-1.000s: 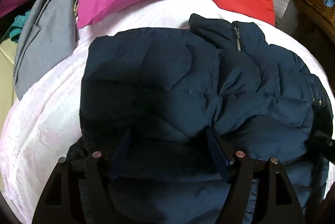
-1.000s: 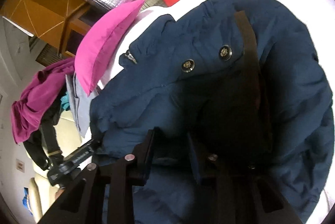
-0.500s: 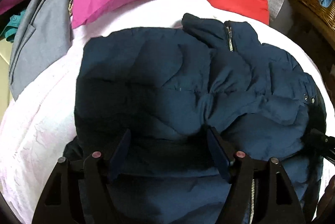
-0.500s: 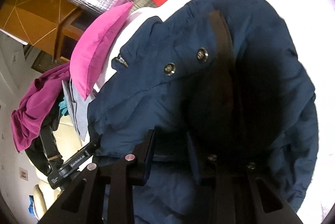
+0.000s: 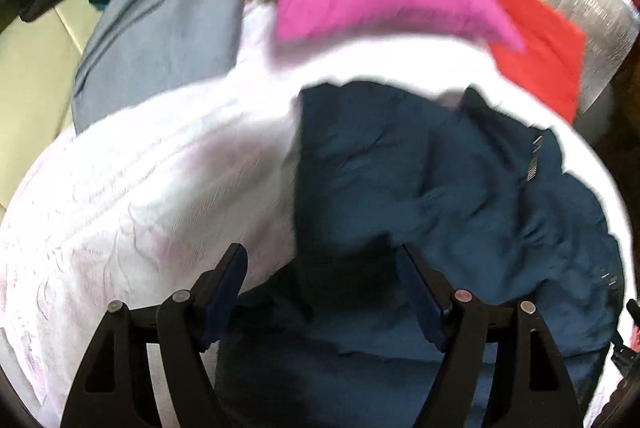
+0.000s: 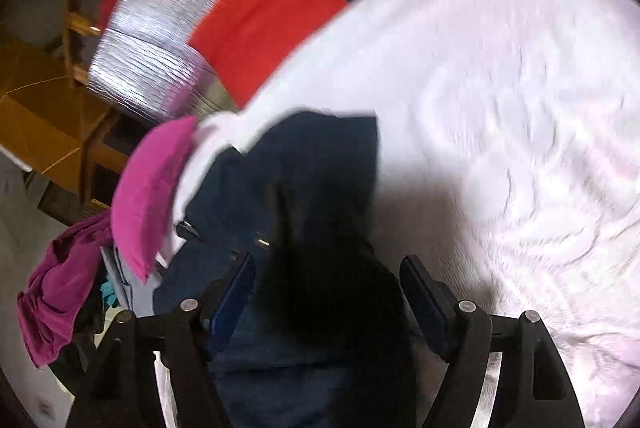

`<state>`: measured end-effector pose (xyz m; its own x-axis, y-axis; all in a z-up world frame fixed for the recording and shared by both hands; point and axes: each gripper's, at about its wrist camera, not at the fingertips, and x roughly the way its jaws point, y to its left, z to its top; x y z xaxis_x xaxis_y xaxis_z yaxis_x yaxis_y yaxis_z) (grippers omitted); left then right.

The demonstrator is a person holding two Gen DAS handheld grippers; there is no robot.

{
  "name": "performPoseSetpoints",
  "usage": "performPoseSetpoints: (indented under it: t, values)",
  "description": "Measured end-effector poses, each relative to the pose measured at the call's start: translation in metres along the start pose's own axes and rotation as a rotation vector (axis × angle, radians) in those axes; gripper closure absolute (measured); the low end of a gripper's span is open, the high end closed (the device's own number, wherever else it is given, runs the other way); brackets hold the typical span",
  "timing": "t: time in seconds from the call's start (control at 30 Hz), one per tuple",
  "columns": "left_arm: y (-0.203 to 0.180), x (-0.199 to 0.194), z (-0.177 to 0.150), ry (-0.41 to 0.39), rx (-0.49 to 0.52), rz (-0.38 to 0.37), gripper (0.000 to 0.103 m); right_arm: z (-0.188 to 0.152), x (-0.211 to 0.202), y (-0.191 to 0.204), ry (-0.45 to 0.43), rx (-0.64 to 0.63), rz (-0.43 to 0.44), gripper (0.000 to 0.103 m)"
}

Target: Fold large clothes

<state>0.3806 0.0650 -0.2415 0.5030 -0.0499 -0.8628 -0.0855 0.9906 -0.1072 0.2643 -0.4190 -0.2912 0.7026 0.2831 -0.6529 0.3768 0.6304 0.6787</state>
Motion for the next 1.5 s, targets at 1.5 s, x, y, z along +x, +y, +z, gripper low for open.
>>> performPoseSetpoints:
  t: [1.5]
  values:
    - [-0.053, -0.069, -0.007, -0.356, 0.223, 0.086, 0.025, -0.028, -0.002, 0.053, -0.096, -0.265, -0.128, 0.044]
